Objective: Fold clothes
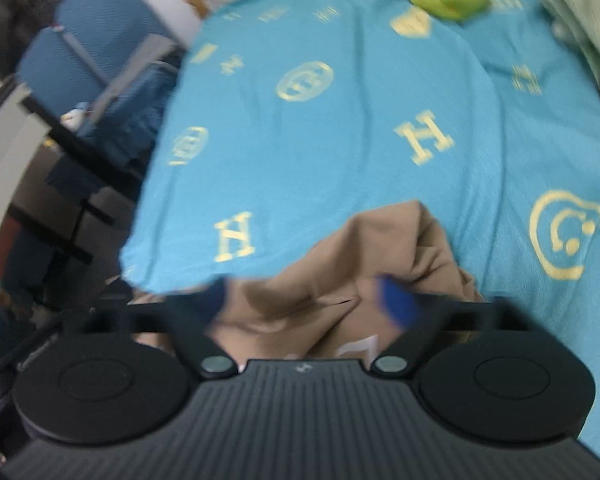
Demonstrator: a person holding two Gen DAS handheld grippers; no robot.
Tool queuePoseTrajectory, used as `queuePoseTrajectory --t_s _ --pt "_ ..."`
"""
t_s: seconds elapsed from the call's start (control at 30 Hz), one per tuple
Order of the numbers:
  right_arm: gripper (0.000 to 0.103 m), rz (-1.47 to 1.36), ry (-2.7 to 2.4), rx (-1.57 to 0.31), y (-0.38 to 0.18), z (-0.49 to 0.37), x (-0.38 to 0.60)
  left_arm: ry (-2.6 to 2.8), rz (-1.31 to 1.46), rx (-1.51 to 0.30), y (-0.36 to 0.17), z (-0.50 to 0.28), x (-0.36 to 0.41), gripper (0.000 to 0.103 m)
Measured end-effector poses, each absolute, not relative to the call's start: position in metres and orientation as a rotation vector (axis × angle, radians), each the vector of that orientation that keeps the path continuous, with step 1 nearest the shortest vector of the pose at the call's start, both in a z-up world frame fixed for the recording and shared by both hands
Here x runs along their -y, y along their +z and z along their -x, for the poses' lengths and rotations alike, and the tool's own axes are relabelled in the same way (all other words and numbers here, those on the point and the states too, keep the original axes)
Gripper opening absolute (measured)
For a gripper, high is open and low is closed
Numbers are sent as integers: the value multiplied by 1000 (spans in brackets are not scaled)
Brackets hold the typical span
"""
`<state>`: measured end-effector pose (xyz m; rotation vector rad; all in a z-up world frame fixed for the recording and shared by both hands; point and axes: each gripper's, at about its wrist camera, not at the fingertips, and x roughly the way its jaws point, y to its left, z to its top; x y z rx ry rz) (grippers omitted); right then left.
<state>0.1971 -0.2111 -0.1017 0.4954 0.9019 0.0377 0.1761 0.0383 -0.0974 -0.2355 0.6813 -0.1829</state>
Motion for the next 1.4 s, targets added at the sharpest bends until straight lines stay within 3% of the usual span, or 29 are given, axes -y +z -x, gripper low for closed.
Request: queuePoseTrajectory --t_s 0.07,0.27,0.37,0.77,1.2,1.4 --pt "99 -411 27 -842 -89 -183 202 -184 198 -657 -92 -169 -32 79" --pt "97 -283 70 -764 -83 -171 191 -182 144 -729 -106 -170 -22 81" --pt "68 -231 60 -784 -91 -182 185 -173 102 -775 -120 -176 -18 81" --pt "69 -223 46 -850 -125 -204 182 -164 49 -845 -140 -187 -13 81" --pt "68 -222 38 -746 -70 -143 187 -220 53 -783 -98 -125 -12 81" --pt "67 -234 18 -858 -94 -132 192 -200 -25 -834 -111 -115 0 82"
